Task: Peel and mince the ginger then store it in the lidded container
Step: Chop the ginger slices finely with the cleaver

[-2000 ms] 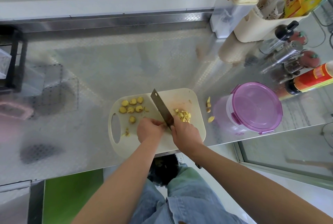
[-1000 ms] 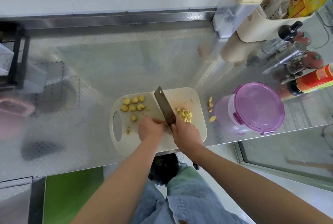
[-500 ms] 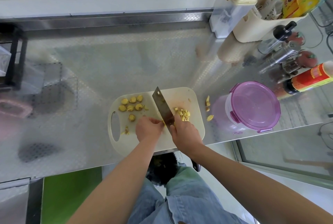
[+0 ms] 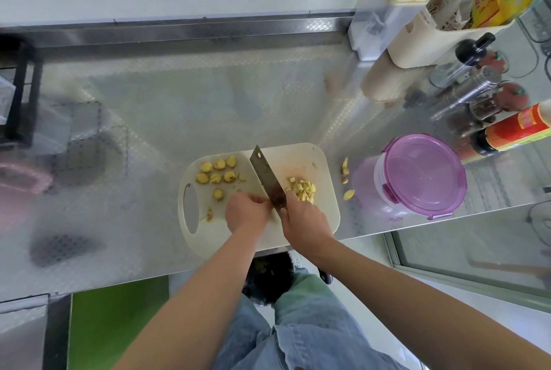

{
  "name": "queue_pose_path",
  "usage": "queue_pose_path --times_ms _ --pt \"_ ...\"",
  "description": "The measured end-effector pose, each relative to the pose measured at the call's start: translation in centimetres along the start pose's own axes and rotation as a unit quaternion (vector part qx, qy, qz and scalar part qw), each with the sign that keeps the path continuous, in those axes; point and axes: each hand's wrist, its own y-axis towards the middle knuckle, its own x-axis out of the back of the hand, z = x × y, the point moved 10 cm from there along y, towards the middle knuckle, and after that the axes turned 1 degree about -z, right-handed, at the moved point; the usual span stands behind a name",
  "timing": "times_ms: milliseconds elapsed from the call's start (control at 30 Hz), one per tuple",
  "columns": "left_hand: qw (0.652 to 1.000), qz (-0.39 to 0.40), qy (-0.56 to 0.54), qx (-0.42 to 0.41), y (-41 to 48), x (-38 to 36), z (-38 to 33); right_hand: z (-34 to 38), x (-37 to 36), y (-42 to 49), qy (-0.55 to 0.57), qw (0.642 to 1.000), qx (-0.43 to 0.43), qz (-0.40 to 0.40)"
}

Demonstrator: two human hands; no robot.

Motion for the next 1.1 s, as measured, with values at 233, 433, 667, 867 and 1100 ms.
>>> queue_pose_path --times_ms 233,433,667,867,1100 --pt "1.000 0.004 0.015 -0.011 -0.2 0.1 -0.3 -0.4 -0.1 0.7 0.023 1.000 -0.005 -0.017" --pt "1.000 -0.009 0.008 -0.013 -0.2 0.2 -0.1 -1.1 0.3 0.6 0.062 0.997 0.001 -0.040" --pt "1.000 -0.012 0.005 -0.021 -0.3 0.3 -0.2 -0.5 0.2 -0.3 0.039 0.998 0.017 -0.035" --pt "1.000 -0.015 0.009 -0.021 -0.4 0.4 -0.4 -0.3 -0.1 -0.3 0.025 0.999 0.011 -0.021" --pt "0.999 -0.017 0.023 -0.029 -0.3 0.3 -0.7 -0.2 -0.5 0.3 0.012 1.000 0.004 -0.013"
